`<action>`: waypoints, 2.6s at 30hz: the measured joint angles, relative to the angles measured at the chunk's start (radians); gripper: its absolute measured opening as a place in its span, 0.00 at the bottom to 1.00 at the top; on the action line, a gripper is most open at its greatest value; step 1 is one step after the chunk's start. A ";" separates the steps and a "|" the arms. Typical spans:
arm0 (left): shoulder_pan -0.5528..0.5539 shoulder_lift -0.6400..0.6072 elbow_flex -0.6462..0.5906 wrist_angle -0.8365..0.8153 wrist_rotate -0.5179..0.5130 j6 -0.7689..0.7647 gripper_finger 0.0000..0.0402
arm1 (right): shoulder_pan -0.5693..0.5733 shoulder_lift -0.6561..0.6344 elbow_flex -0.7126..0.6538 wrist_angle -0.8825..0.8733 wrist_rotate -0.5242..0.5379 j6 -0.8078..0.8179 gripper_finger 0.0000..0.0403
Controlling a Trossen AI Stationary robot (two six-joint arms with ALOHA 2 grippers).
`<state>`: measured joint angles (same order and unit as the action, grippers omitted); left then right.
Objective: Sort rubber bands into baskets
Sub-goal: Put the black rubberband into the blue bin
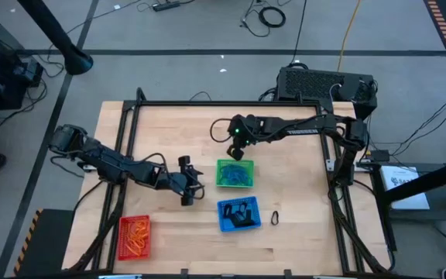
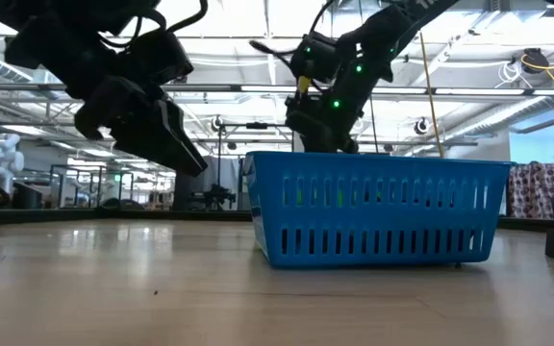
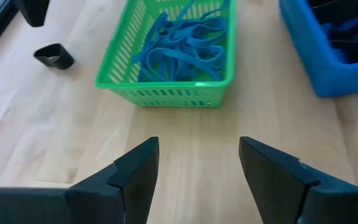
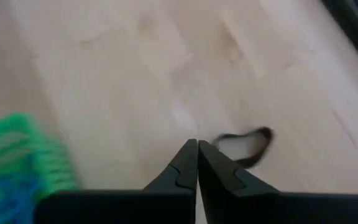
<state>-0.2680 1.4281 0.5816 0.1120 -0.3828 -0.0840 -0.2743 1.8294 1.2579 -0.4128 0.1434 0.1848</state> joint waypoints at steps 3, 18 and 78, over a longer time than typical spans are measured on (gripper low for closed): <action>0.016 0.000 0.000 0.000 0.009 0.014 0.57 | -0.031 0.003 -0.002 0.019 0.017 0.010 0.05; 0.020 0.000 0.000 -0.007 0.019 0.009 0.57 | -0.116 0.118 -0.002 0.098 0.009 0.066 0.59; 0.020 0.000 0.000 0.011 0.094 -0.017 0.57 | 0.620 -0.013 -0.002 -0.005 -0.097 0.118 0.02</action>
<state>-0.2481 1.4284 0.5816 0.1226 -0.2885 -0.1008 0.3456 1.8160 1.2560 -0.4174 0.0468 0.3029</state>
